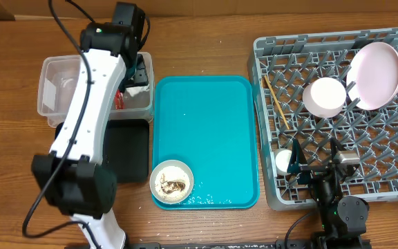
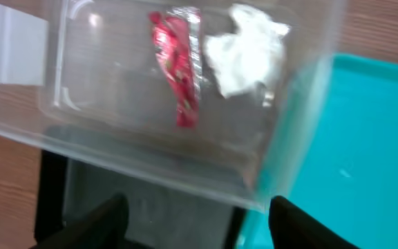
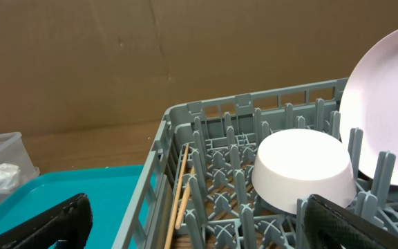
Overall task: Sort waste into correct bins and load items into the dishwasher
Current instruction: 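Drop the white tissue into the clear bin, then move the left gripper to the rice bowl and grasp its rim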
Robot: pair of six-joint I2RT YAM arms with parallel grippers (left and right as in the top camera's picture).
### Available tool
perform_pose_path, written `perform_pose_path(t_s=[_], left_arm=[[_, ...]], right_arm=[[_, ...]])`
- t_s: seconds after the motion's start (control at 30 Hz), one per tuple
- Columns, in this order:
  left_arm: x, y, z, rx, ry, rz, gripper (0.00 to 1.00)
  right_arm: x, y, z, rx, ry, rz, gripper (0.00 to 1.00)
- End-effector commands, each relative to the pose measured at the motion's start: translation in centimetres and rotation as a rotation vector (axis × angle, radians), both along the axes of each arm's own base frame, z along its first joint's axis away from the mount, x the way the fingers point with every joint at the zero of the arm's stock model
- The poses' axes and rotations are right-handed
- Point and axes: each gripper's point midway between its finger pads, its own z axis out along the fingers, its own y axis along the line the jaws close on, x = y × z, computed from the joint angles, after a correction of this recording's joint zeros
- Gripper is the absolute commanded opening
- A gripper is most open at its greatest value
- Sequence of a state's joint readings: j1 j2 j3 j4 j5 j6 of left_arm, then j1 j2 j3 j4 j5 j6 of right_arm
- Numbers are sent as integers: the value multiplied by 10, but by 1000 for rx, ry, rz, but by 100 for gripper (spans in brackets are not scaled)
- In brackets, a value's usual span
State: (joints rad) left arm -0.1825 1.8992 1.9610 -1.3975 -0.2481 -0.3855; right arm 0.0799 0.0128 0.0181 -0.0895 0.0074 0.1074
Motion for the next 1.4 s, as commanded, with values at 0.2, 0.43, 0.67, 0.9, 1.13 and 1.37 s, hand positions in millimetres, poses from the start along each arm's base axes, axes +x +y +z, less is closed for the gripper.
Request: perform_pose_path(t_s=[0.2, 0.43, 0.67, 0.9, 1.13, 1.37], left_arm=[[-88, -75, 43, -158, 80, -91, 62], [-146, -132, -17, -1, 193, -120, 57], [-182, -170, -95, -16, 255, -205, 51], [-200, -154, -154, 7, 290, -189, 44], [-208, -153, -183, -4, 323, -329, 32], [-202, -158, -180, -19, 299, -329, 15]], right_arm=[[0, -1, -1, -3, -5, -4, 100], [0, -1, -1, -3, -5, -4, 100], [0, -1, -1, -3, -5, -4, 100], [0, -1, -1, -3, -5, -4, 100], [0, -1, -1, -3, -5, -4, 100], [0, -1, -1, -3, -5, -4, 100]])
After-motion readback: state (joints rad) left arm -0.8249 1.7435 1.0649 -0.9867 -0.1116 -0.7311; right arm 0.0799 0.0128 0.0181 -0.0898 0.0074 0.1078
